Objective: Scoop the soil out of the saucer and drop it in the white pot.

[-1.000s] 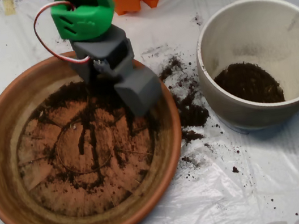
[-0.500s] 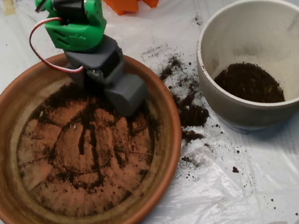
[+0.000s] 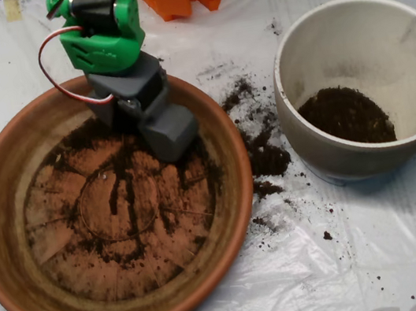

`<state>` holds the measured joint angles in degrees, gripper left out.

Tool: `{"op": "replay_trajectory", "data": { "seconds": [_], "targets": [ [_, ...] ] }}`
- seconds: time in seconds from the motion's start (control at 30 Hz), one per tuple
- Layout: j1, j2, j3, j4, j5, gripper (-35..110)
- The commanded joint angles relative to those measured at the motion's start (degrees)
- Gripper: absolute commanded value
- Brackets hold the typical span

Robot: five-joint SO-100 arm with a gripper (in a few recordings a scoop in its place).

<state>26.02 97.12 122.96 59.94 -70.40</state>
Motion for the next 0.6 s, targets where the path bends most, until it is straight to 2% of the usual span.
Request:
{"op": "replay_trajectory", "data": {
  "seconds": [0.0, 0.2, 0.4, 0.57],
  "targets": [
    [-2.1, 2.5, 0.7, 0.0, 0.5, 41],
    [-3.5, 8.6, 3.0, 0.8, 1.8, 42],
    [-3.5, 5.3, 3.2, -2.4, 2.5, 26],
    [-1.7, 1.3, 3.3, -5.1, 1.1, 26]
  ]
}}
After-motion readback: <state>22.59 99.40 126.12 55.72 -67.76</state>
